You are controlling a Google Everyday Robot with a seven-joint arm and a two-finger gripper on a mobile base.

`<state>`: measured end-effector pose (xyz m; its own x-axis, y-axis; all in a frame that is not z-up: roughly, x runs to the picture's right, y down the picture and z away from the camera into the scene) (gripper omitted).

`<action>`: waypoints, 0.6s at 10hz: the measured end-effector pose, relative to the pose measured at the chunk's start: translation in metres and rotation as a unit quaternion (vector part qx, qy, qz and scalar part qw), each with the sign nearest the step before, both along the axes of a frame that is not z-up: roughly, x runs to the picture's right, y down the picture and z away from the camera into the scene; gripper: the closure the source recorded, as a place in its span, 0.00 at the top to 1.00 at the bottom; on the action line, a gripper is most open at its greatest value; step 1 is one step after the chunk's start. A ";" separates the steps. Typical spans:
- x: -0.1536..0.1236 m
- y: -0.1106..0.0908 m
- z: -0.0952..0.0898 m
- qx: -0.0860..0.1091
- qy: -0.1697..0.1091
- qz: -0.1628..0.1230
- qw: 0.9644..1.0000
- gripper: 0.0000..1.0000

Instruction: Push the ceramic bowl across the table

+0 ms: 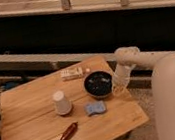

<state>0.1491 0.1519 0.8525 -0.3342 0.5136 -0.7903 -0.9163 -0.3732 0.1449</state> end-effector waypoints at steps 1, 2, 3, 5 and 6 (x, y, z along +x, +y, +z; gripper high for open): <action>-0.009 -0.004 0.001 -0.001 -0.008 -0.009 1.000 0.02; -0.017 -0.005 0.004 -0.004 -0.015 -0.018 1.000 0.02; -0.022 -0.008 0.005 -0.006 -0.020 -0.023 1.000 0.02; -0.021 -0.006 0.005 -0.012 -0.026 -0.031 0.999 0.02; -0.026 -0.005 0.004 -0.014 -0.029 -0.035 0.999 0.02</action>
<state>0.1230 0.1470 0.8563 -0.2518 0.5122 -0.8211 -0.9473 -0.3039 0.1009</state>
